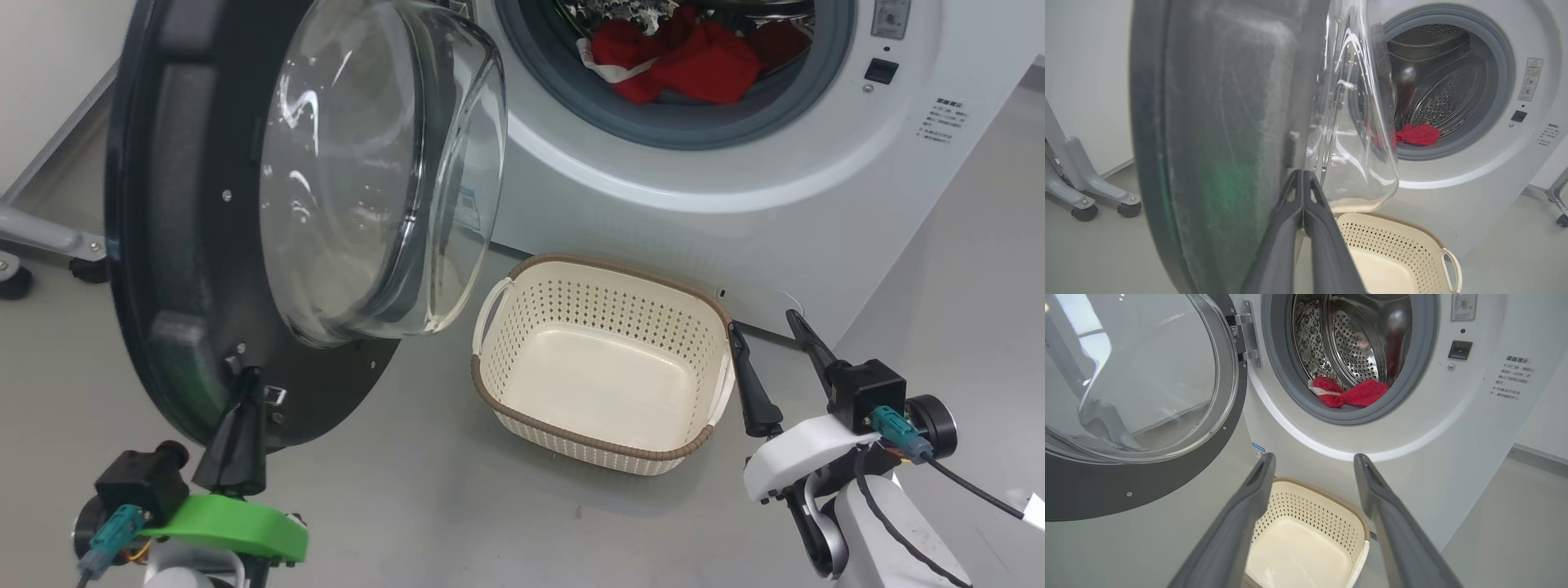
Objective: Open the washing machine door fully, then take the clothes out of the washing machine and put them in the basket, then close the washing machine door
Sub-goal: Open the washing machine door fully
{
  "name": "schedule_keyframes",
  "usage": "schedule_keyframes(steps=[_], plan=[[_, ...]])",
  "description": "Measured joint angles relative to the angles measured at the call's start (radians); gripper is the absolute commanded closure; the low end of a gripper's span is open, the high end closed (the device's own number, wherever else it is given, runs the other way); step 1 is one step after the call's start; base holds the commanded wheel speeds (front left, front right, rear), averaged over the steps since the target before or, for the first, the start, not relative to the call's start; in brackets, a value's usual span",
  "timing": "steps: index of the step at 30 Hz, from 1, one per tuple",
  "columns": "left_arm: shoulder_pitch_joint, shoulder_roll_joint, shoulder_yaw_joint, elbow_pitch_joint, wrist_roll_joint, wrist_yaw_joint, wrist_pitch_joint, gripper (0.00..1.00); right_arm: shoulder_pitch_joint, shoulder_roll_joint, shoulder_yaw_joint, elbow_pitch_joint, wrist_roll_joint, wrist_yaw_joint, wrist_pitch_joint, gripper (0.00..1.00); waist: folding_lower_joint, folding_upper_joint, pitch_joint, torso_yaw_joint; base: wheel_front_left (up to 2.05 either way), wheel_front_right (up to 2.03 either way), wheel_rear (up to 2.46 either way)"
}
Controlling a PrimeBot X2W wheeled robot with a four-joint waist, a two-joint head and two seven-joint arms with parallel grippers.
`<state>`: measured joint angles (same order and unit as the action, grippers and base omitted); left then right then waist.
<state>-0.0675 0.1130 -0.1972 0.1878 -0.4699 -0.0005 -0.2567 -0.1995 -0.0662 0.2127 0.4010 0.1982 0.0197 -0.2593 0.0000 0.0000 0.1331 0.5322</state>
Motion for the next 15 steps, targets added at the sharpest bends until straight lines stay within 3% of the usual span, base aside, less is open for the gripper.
schedule_keyframes(steps=[15], plan=[[-0.092, 0.063, 0.175, 0.141, -0.061, 0.058, 0.0, 1.0, -0.005, 0.002, 0.005, 0.008, -0.007, 0.006, 0.0, 0.0, 0.0, 0.0, 0.036, -0.066, 0.0, 0.0, 0.0]])
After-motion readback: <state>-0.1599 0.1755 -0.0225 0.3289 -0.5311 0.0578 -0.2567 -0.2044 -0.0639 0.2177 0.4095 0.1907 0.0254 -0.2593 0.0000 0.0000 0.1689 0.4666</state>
